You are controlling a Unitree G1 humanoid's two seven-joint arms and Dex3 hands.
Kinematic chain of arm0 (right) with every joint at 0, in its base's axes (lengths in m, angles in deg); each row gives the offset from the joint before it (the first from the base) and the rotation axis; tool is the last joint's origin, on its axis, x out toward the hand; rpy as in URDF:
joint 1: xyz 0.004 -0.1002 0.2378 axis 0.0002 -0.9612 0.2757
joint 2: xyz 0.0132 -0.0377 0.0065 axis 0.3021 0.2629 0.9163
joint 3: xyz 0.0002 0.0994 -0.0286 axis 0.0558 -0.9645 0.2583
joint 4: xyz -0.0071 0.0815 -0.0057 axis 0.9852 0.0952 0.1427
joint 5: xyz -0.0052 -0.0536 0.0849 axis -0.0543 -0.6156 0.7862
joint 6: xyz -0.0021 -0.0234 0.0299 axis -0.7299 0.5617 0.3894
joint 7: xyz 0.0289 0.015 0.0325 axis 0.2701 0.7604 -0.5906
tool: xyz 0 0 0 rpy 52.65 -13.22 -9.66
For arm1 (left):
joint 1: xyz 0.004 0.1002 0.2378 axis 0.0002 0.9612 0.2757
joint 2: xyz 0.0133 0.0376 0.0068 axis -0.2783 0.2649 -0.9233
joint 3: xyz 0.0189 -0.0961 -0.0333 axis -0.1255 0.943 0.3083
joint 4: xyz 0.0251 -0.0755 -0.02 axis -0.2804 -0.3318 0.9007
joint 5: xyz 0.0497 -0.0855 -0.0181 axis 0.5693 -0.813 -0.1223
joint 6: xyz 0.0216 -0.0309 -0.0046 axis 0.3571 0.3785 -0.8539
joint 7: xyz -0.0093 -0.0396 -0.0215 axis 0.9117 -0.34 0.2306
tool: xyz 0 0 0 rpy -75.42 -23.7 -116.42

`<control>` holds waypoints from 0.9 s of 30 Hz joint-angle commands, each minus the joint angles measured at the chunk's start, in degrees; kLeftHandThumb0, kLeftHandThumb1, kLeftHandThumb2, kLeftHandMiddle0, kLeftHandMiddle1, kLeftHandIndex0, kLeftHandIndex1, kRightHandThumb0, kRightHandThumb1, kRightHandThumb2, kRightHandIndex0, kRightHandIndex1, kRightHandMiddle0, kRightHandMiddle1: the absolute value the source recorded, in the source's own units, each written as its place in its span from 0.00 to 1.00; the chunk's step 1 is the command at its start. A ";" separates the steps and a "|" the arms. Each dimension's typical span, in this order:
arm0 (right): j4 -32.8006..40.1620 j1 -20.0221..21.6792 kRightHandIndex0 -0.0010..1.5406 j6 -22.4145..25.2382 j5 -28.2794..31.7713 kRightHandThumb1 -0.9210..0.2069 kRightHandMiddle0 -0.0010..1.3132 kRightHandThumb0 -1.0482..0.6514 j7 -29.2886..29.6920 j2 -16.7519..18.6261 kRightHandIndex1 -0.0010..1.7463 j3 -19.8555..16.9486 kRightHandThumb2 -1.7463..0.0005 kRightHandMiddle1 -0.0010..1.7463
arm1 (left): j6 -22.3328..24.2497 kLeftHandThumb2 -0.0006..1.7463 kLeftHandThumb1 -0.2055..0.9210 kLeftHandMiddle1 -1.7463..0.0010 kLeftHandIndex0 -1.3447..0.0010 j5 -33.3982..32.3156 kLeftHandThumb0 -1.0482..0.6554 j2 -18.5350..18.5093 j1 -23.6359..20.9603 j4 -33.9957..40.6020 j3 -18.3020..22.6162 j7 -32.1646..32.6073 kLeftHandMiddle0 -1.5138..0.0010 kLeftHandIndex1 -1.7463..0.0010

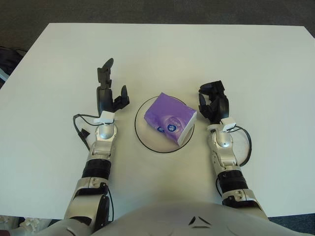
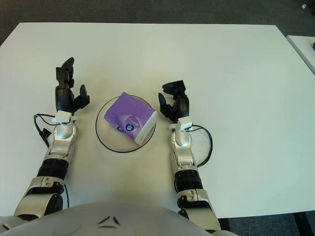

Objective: Put the tissue paper into the plate.

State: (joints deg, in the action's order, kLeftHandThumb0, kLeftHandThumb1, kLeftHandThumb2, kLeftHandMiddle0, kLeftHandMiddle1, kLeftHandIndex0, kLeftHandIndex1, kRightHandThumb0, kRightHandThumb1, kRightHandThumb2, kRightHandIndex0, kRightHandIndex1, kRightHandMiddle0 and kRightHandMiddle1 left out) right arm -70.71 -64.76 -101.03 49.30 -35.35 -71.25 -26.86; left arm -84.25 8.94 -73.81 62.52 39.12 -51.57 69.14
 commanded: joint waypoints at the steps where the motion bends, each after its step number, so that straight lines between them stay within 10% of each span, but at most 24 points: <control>1: -11.24 -12.36 0.20 2.30 0.26 0.01 0.23 0.61 -0.54 0.21 0.88 -0.23 0.77 0.88 | 8.96 0.39 1.00 0.99 1.00 3.16 0.21 -1.93 10.20 -1.90 -1.84 -2.87 0.84 0.53; 14: -10.67 -12.95 0.20 1.89 0.09 0.01 0.23 0.61 -0.91 0.20 0.88 0.08 0.77 0.88 | 42.95 0.45 1.00 0.98 1.00 5.76 0.16 -4.79 14.10 16.67 -6.80 -18.10 0.80 0.63; 27: -9.87 -13.44 0.19 1.91 0.24 0.00 0.21 0.61 -1.13 0.14 0.89 0.04 0.77 0.89 | 54.46 0.52 1.00 0.98 1.00 4.00 0.12 -5.11 15.28 22.18 -8.47 -22.27 0.78 0.76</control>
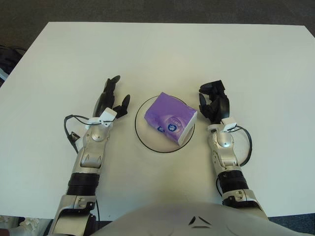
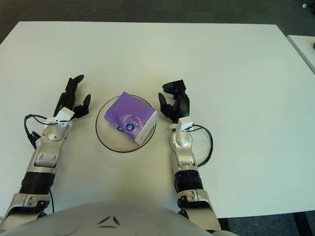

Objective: Put the tissue paper into the plate.

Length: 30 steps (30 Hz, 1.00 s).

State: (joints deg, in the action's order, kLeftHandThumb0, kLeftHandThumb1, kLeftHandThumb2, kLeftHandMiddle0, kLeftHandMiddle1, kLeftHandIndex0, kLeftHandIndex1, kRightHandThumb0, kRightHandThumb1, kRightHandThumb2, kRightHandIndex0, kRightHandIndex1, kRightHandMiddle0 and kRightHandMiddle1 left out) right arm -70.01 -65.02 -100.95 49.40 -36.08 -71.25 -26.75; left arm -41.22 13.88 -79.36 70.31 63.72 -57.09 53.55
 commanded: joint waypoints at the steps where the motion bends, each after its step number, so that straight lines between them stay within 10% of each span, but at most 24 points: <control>1: -10.60 -13.19 0.19 1.70 0.18 0.00 0.21 0.61 -0.51 0.15 0.89 -0.08 0.77 0.89 | 11.80 0.52 1.00 0.98 1.00 -1.28 0.12 0.49 7.54 -2.37 -2.91 -6.70 0.77 0.75; 30: -11.03 -12.99 0.23 1.23 0.24 0.00 0.15 0.61 -0.83 0.32 0.87 -0.52 0.76 0.91 | 7.84 0.47 1.00 0.94 1.00 -8.94 0.21 4.24 7.39 -5.05 1.04 -3.03 0.68 0.54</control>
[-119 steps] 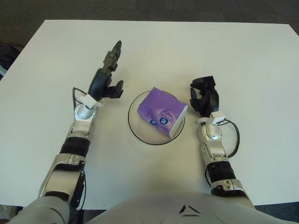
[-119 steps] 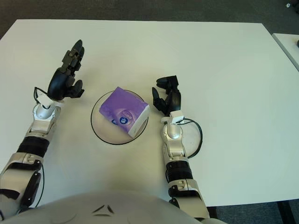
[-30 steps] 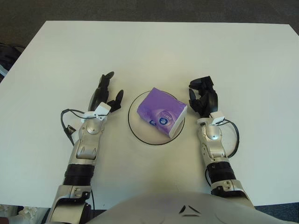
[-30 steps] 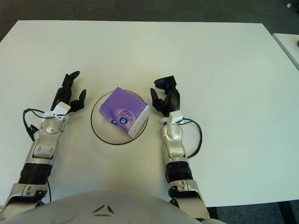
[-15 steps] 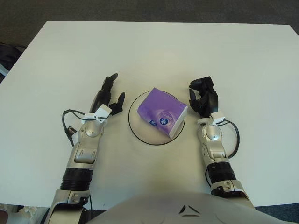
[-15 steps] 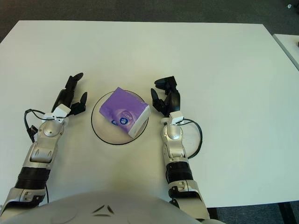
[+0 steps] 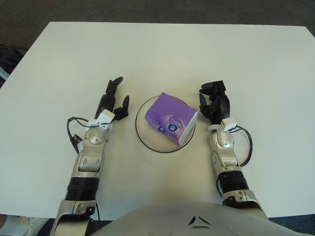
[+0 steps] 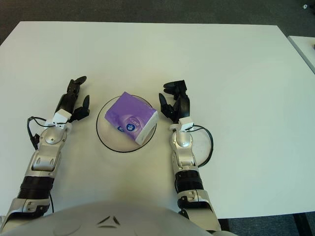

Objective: Put the tissue paper into the plate.

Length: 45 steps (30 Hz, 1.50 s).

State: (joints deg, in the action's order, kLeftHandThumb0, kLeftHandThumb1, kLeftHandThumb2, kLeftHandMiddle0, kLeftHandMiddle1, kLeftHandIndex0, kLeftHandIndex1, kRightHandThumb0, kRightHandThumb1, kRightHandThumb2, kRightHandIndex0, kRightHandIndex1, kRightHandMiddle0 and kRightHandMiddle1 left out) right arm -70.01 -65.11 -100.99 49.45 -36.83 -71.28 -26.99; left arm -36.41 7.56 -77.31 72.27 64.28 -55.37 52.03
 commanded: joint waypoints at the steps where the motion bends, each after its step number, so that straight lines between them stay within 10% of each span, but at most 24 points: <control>1: -11.06 -12.89 0.25 1.18 0.22 0.00 0.13 0.61 -0.09 0.35 0.87 -0.29 0.76 0.92 | 2.45 0.47 1.00 0.94 1.00 -2.98 0.21 2.57 5.48 -5.75 -0.39 -1.15 0.68 0.54; 45: -11.00 -12.99 0.19 0.56 -0.39 0.00 0.20 0.61 0.04 0.23 0.89 -0.01 0.77 0.90 | -19.06 0.37 0.94 0.56 0.82 -9.38 0.35 8.02 4.47 -17.17 3.52 3.99 0.67 0.32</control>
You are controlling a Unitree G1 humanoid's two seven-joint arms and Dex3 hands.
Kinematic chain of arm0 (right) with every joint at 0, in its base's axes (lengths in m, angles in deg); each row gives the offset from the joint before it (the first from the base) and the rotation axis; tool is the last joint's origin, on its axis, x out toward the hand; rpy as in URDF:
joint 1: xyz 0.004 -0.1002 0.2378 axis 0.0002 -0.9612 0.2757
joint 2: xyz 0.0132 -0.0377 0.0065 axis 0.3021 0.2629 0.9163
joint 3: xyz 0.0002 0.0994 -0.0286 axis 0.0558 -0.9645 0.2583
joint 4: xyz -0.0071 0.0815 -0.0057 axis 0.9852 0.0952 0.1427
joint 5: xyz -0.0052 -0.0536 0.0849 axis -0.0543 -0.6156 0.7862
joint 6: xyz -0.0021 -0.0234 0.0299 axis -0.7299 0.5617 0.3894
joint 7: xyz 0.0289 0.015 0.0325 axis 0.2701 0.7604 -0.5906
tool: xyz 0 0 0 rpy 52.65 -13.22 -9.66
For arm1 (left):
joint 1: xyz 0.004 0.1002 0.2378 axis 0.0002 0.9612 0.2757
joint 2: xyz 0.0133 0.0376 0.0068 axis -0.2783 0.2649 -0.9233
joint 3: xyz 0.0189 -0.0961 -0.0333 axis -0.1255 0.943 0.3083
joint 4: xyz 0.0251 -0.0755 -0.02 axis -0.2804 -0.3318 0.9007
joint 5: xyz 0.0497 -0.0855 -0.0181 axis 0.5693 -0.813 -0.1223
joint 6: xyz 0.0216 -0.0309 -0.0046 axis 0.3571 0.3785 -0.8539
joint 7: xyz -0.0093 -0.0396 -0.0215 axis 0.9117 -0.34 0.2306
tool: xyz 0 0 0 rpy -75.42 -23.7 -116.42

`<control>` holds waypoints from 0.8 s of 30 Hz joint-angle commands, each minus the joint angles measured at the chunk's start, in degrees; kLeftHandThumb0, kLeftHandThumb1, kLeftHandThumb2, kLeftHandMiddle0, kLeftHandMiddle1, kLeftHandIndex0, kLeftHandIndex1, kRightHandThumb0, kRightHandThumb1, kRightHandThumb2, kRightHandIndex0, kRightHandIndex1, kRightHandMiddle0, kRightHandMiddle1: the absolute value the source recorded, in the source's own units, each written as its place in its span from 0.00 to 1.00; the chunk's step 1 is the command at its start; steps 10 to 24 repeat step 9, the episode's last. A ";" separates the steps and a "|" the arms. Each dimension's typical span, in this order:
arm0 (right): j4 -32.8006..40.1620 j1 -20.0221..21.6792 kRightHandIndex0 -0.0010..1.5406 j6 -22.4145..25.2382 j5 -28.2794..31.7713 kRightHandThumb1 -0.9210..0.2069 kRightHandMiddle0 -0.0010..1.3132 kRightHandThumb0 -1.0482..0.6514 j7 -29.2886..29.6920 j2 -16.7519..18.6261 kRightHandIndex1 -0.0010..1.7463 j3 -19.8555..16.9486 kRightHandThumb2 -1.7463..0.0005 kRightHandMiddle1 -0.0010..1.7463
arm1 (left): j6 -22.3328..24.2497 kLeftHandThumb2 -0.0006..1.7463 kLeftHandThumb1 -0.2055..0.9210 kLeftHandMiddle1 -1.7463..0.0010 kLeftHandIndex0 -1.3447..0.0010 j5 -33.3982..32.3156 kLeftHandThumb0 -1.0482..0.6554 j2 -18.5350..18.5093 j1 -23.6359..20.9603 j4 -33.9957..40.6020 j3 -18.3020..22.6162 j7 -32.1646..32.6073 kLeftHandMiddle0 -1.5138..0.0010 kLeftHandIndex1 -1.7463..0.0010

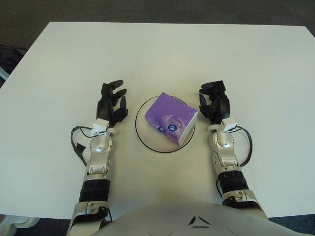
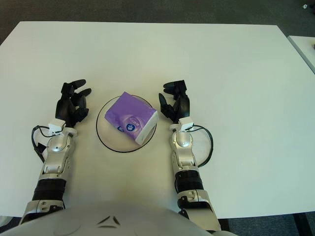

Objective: Put the tissue paper into the plate.

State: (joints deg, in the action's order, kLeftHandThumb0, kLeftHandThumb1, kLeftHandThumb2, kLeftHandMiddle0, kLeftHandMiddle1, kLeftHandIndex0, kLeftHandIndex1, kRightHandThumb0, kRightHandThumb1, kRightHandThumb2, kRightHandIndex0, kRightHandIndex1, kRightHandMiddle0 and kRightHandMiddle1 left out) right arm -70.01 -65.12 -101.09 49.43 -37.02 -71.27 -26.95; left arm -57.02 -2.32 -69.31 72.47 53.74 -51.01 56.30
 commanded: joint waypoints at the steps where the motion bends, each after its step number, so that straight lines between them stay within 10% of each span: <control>1: -10.95 -13.00 0.19 0.69 -0.49 0.00 0.21 0.61 0.32 0.23 0.89 -0.01 0.77 0.89 | 1.06 0.38 0.93 0.56 0.82 0.64 0.35 -0.12 4.21 -7.01 -0.93 -0.32 0.67 0.32; 24: -10.65 -13.06 0.19 1.12 -0.71 0.00 0.21 0.61 0.63 0.38 0.89 0.18 0.77 0.89 | -2.78 0.39 0.91 0.54 0.80 1.33 0.34 -1.07 3.73 -9.79 -1.44 -0.49 0.66 0.32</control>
